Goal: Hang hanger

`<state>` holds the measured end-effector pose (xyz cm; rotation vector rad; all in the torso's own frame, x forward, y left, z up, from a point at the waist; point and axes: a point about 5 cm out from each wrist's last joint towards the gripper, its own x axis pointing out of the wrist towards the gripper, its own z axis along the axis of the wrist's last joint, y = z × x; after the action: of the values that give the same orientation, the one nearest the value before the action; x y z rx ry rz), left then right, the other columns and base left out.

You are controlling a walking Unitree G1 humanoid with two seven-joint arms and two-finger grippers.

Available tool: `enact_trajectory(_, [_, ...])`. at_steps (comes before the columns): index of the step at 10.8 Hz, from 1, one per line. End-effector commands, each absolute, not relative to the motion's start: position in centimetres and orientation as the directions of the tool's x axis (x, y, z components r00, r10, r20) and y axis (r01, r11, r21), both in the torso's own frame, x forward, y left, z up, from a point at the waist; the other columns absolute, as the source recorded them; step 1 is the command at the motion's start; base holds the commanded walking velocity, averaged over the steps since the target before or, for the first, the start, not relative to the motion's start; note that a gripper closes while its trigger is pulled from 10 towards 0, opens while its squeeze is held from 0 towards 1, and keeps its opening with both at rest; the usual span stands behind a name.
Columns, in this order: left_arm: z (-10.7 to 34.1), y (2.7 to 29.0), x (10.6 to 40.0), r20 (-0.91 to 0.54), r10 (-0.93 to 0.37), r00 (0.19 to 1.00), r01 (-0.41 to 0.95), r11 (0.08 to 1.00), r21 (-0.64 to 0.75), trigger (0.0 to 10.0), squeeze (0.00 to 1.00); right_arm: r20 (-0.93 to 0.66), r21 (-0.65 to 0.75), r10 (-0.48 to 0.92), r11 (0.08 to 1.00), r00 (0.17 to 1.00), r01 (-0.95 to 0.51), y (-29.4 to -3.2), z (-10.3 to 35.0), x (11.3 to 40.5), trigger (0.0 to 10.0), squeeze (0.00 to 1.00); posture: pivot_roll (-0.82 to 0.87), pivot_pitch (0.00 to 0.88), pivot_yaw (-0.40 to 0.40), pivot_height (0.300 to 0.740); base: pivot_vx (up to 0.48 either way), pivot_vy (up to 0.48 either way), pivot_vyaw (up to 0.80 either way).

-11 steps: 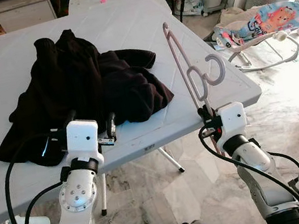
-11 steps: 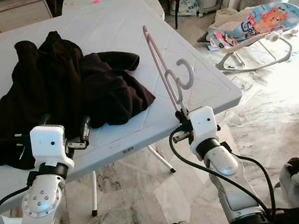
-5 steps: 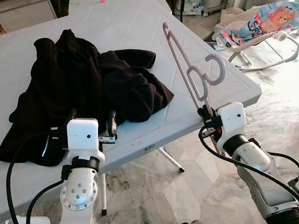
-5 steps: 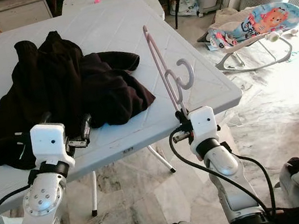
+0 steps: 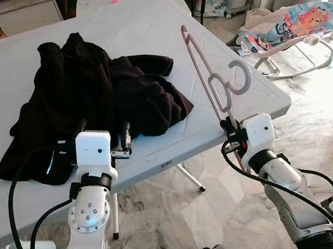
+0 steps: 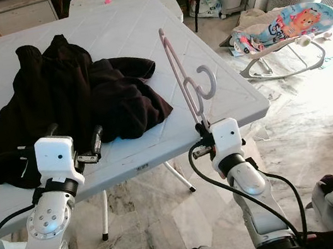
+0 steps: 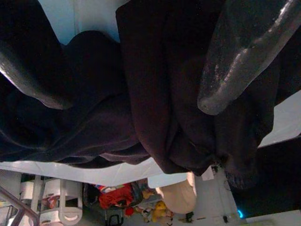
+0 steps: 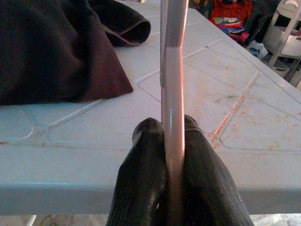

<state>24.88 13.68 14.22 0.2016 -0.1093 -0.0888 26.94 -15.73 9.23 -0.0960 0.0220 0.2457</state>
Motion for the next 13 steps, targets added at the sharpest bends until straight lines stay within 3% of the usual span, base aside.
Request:
enact_trajectory(1, [14.1, 13.5, 24.9, 0.099, -0.109, 0.989, 0.086, 0.972, 0.220, 10.0, 0.00, -0.049, -0.099, 0.237, 0.966, 0.970, -0.240, -16.0, 9.1, 27.0, 10.0, 0.00, -0.03, 0.074, -0.017, 0.740, 0.000, 0.000, 0.00])
enact_trajectory(5, [14.2, 13.8, 25.0, 0.099, -0.104, 0.990, 0.079, 0.971, 0.227, 10.0, 0.00, -0.032, -0.180, 0.300, 0.936, 0.953, -0.301, -16.9, 10.1, 26.0, 10.0, 0.00, -0.03, 0.073, -0.019, 0.740, -0.060, 0.000, 0.00])
enact_trajectory(13, [14.1, 13.6, 25.2, 0.098, -0.108, 0.989, 0.083, 0.970, 0.227, 10.0, 0.00, -0.042, -0.191, 0.298, 0.935, 0.954, -0.300, -17.1, 10.0, 25.8, 10.0, 0.00, -0.03, 0.062, -0.015, 0.740, -0.322, 0.000, 0.00])
